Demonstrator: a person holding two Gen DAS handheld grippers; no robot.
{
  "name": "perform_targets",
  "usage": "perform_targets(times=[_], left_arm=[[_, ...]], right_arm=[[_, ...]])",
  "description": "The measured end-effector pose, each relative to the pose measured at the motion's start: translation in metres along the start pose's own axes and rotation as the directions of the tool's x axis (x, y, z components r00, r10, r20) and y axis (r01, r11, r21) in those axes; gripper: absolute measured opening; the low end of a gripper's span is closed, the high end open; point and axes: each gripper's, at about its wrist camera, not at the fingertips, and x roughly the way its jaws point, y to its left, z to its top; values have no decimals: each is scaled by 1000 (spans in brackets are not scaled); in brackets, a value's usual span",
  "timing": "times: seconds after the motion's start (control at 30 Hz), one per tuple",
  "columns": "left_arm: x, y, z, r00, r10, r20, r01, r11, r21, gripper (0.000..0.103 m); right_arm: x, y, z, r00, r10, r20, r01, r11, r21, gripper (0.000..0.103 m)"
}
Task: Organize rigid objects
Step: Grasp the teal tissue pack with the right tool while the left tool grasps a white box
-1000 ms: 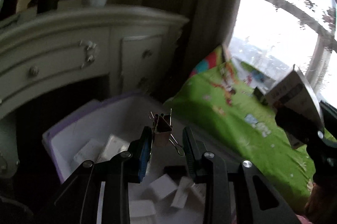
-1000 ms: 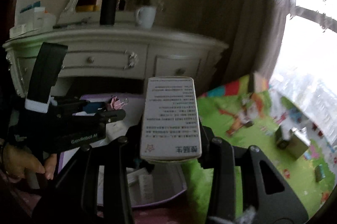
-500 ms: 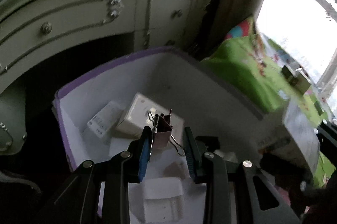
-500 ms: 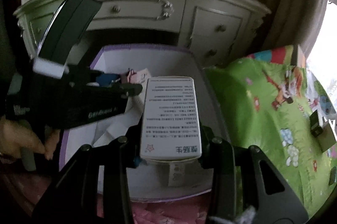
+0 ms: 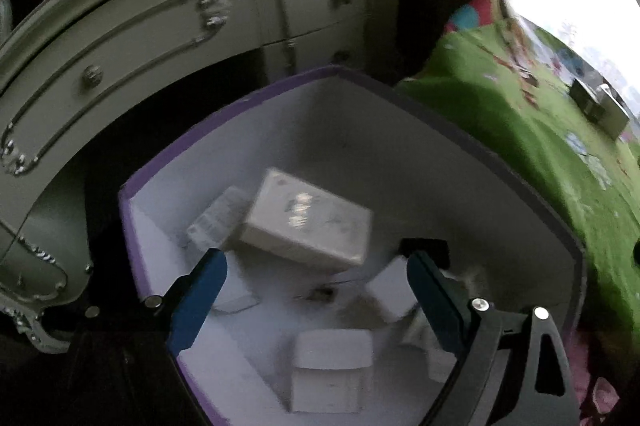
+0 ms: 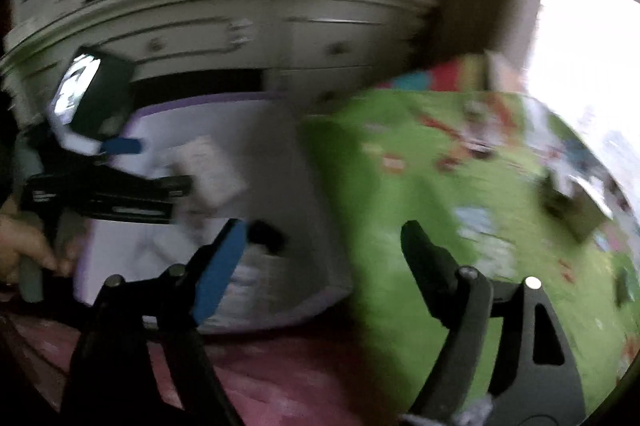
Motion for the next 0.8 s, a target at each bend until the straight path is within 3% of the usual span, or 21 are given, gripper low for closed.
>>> perform_targets(times=[0.1,0.2,0.3,0.43,0.5,0.57,0.6,0.73,0.8], left_arm=[[-4,-29,9,999,-43,8,42,998,52,93],[-11,-76,20,991,-134,13,130,978,161,93],[-13,-141,32,966,-258,-22,253,923,291,93],[-10,-233,52,906,-416,-82,412,819,399,93],[-6,-276,59,886,-457,-82,443,781,439,93],[4,-319,66,887,-450,-102,442,767,464,93],[10,-335,68,886,-449,-115,448,764,465,93],[25,-363,67,872,-457,-175,485,758,437,94],[25,-368,65,879,-449,-163,471,754,458,97]], right_arm=[[-13,-52,-20,988,-151,-32,152,986,63,91],[-20,-112,-56,949,-283,-139,301,945,126,91],[-29,-172,-93,902,-347,-258,402,892,207,91],[-47,-268,-143,861,-359,-360,483,799,358,91],[-48,-313,-162,859,-326,-394,488,751,444,92],[-47,-355,-172,882,-288,-374,458,713,530,93],[-44,-371,-173,878,-299,-373,467,707,531,93],[-15,-434,-162,882,-274,-383,450,727,518,96],[2,-459,-152,888,-264,-377,436,744,506,98]])
